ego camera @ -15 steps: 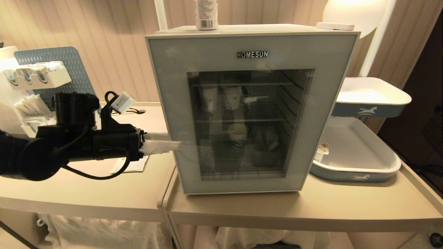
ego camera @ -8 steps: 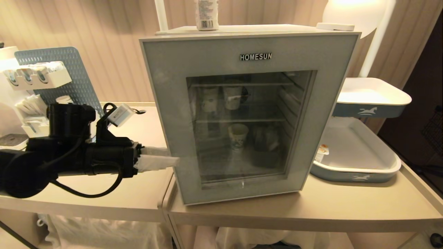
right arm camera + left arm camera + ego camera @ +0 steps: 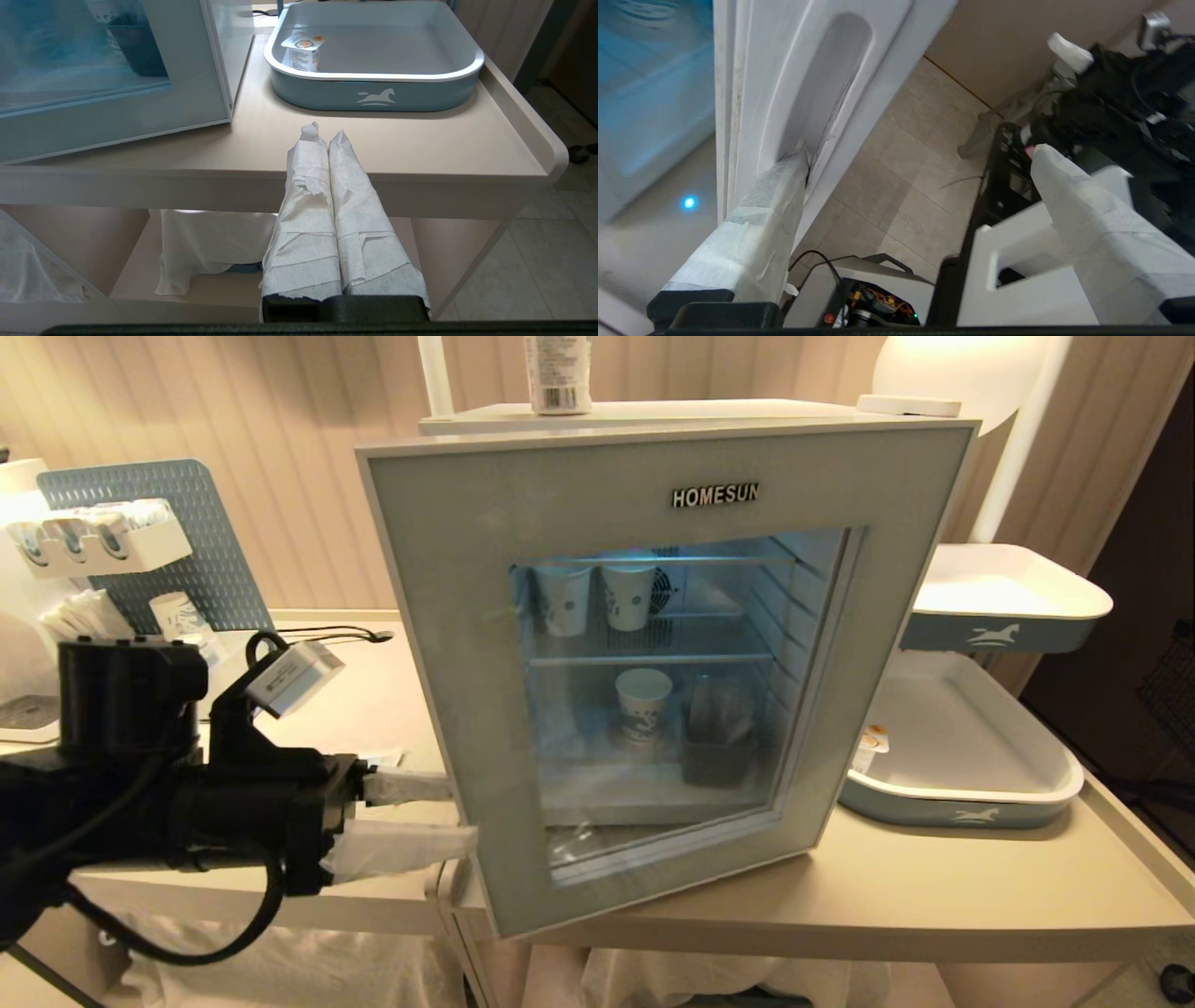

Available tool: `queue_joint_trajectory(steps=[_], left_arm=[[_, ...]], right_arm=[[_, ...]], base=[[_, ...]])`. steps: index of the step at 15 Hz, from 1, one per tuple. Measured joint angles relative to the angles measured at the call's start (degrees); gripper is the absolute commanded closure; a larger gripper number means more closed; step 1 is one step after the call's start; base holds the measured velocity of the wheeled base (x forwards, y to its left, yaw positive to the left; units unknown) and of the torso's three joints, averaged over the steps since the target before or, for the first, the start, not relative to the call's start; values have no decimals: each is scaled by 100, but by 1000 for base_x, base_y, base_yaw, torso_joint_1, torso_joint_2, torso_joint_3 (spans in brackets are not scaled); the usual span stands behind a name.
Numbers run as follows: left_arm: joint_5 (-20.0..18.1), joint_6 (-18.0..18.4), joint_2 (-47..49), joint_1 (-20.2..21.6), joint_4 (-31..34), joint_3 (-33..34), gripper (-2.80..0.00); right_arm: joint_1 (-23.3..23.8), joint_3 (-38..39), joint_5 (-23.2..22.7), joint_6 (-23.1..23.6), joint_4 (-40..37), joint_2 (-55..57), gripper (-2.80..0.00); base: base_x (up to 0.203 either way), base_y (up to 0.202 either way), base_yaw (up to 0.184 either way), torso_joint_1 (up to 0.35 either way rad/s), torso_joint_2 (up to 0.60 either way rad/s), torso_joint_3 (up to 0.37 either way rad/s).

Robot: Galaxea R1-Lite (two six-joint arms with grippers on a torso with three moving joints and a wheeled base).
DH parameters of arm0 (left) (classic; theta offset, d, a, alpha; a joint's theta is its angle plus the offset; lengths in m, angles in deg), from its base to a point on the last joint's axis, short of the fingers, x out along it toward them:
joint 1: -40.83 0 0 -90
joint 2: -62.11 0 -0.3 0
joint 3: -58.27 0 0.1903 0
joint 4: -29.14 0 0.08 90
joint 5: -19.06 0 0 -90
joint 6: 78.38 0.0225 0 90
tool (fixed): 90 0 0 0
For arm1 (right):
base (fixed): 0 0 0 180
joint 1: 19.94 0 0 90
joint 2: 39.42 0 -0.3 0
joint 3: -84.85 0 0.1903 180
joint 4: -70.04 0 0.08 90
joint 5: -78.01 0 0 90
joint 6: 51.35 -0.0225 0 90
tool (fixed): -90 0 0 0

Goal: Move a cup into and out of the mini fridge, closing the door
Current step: Open the freezer door

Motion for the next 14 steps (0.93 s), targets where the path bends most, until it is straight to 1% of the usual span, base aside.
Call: queue_joint_trajectory(steps=[3,6,9,11,14], left_arm=[[-17,18,-647,4,-119,580,-280],[85,27,-978,554,-112,1084,-280],[168,22,-918,1030,-111,1219,-280],[270,41,-743,1148,-110,1214,-280],[703,57,-422,1192,-149,1166,-280]], right_arm=[[6,0,0,0,-2,0,0],[0,0,0,0,0,0,0],[0,0,0,1,-2,0,0],[0,0,0,-2,0,0,0],[0,0,0,0,-2,0,0]], base=[[0,0,0,0,0,0],[0,0,0,0,0,0],[0,0,0,0,0,0],[0,0,0,0,0,0],[0,0,0,0,0,0]])
